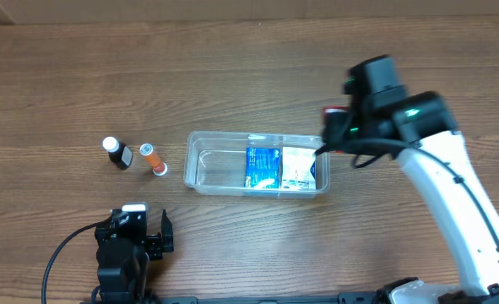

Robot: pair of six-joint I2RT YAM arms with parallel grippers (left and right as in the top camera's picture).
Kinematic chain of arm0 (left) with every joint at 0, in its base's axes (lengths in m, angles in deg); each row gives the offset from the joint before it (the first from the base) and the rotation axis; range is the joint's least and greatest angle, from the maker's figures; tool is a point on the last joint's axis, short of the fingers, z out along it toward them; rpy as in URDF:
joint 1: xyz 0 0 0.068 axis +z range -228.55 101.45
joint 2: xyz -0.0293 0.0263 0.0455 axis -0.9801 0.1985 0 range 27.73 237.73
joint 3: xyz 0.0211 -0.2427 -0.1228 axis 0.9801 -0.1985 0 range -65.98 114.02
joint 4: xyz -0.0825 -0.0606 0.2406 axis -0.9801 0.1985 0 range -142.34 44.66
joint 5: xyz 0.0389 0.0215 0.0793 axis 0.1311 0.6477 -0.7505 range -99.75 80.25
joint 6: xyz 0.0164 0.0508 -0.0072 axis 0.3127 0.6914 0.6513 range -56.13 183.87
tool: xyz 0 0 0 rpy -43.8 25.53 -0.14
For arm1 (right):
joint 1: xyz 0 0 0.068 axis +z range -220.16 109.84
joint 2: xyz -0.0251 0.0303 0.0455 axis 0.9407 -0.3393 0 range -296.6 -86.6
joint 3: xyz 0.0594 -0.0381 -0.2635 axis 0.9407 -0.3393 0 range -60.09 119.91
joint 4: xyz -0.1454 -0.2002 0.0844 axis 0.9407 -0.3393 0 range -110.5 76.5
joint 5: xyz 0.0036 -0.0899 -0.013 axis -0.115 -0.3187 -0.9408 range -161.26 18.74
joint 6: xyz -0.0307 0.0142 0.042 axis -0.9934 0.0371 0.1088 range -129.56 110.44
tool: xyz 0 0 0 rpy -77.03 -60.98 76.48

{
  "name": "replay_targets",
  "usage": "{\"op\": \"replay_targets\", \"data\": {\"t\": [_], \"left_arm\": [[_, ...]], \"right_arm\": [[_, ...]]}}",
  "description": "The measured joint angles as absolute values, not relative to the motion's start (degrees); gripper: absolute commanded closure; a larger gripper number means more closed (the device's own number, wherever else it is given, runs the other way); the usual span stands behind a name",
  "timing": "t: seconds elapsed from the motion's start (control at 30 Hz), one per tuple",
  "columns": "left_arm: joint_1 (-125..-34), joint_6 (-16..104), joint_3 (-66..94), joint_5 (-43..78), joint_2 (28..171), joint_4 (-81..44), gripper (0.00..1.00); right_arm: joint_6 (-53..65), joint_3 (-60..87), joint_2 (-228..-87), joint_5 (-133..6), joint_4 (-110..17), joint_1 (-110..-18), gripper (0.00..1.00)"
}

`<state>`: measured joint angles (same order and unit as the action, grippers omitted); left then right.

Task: Pack container
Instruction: 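Carry the red box into the container's left end and release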

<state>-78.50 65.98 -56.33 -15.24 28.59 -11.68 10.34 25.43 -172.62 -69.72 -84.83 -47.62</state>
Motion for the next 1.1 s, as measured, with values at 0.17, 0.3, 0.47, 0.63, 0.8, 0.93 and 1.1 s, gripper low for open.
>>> {"op": "replay_targets", "data": {"t": [0.17,0.3,0.47,0.63,0.8,0.93,1.1], "left_arm": [[-78.5,65.98,-56.33,-15.24,28.59,-11.68,0.0],[-78.5,65.98,-56.33,-15.24,28.59,-11.66,0.0],[-78.5,65.98,-56.33,-15.24,28.59,-11.68,0.0],[-78.5,65.98,-56.33,-15.24,28.59,-11.68,0.0],[-78.5,65.98,-56.33,-15.24,28.59,-11.68,0.0],[-78.5,65.98,-56.33,-15.24,28.59,-11.68,0.0],[-78.5,65.98,-56.33,-15.24,28.59,-11.68,0.0]], "right_arm": [[18.14,25.41,-176.6,-69.53,-76.81,-32.47,0.37],[21.95,25.41,-182.06,-69.77,-72.37,-28.32,0.36],[24.44,25.39,-190.35,-69.59,-69.12,-24.52,0.33],[24.72,25.32,-192.1,-69.57,-67.09,-23.97,0.33],[24.77,25.32,-192.1,-69.59,-64.9,-23.99,0.33],[26.1,25.32,-192.77,-69.59,-63.09,-23.99,0.33],[28.35,25.3,-194.57,-69.57,-63.09,-23.99,0.26]]}}
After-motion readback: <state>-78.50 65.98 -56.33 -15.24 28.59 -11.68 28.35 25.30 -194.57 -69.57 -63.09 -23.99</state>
